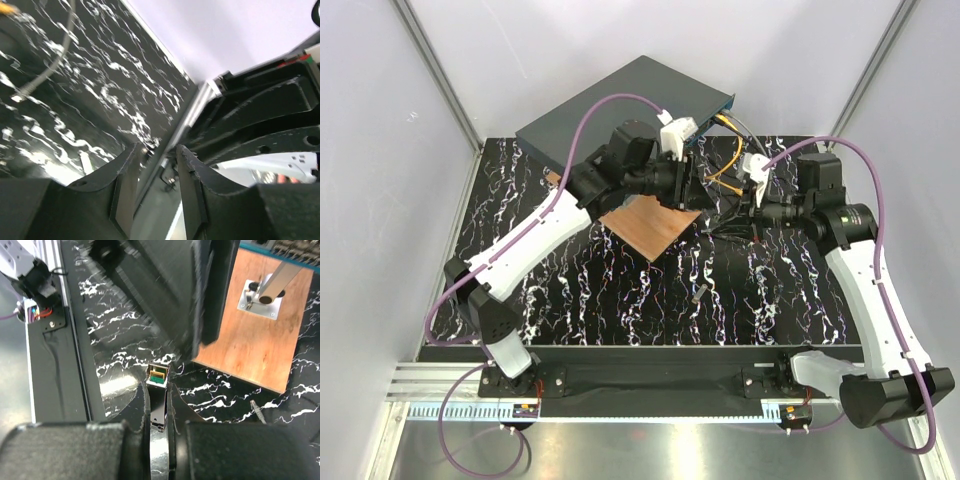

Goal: Insert the plug into the switch port

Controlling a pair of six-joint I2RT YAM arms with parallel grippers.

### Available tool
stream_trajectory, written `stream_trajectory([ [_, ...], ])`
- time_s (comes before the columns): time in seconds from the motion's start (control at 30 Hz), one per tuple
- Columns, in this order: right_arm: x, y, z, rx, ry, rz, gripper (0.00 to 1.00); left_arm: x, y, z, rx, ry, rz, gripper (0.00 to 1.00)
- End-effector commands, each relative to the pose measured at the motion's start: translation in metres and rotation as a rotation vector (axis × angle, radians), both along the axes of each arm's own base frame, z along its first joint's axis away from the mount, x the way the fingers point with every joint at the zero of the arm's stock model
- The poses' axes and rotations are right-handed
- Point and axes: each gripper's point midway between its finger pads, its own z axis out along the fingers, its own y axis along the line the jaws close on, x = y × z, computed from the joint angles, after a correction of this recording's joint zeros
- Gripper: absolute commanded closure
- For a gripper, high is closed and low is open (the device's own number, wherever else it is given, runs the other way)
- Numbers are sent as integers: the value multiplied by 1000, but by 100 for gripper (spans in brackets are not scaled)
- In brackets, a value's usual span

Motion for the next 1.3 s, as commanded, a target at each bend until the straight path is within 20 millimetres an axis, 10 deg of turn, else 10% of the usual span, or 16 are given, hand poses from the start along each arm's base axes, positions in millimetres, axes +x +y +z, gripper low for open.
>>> stream_trajectory([
  [0.0,2,1,4,-45,-50,1,100,-23,-7,22,-64,19,-69,59],
  [1.03,18,7,16,-46,-113,-39,100,-31,-16,-9,-60,184,-117,79],
  [1.17,20,7,21,-26,-119,-65,58,-23,-13,2,-99,174,-112,100],
  [1.27,20,6,21,-30,-124,-78,55,-10,-1,24,-209,157,-116,100],
])
